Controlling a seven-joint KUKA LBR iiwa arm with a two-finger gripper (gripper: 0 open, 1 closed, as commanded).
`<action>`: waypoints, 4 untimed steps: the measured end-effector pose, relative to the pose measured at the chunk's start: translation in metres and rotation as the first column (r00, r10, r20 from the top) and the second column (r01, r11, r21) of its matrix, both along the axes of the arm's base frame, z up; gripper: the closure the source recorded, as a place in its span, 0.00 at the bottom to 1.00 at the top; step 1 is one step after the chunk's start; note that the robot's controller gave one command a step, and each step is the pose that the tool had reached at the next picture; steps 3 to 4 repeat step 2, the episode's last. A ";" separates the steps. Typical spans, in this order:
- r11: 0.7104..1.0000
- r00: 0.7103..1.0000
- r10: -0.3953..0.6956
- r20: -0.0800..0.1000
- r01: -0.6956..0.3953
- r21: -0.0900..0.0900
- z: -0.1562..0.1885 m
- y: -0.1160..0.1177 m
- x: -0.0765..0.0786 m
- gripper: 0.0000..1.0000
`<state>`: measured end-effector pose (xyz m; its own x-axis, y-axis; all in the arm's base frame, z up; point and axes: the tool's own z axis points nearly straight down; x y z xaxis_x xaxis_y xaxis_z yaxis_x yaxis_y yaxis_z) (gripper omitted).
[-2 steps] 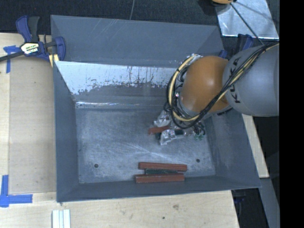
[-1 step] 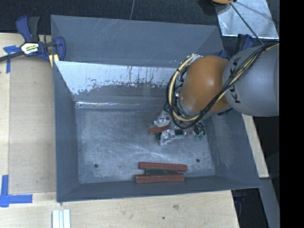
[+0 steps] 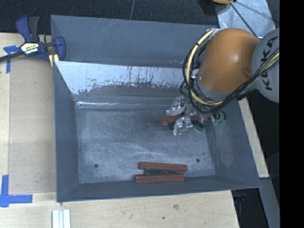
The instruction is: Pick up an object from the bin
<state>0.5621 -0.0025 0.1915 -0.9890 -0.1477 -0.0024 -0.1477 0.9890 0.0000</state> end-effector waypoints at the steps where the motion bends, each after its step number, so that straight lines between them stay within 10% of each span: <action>1: 1.000 1.000 -0.001 0.000 0.001 0.000 0.000 0.000 0.000 1.00; 4: 1.000 1.000 0.010 -0.003 -0.010 0.000 0.036 0.001 0.008 1.00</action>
Offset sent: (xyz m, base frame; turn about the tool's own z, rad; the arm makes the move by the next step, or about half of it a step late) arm 0.0118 0.0021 0.0542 -0.0174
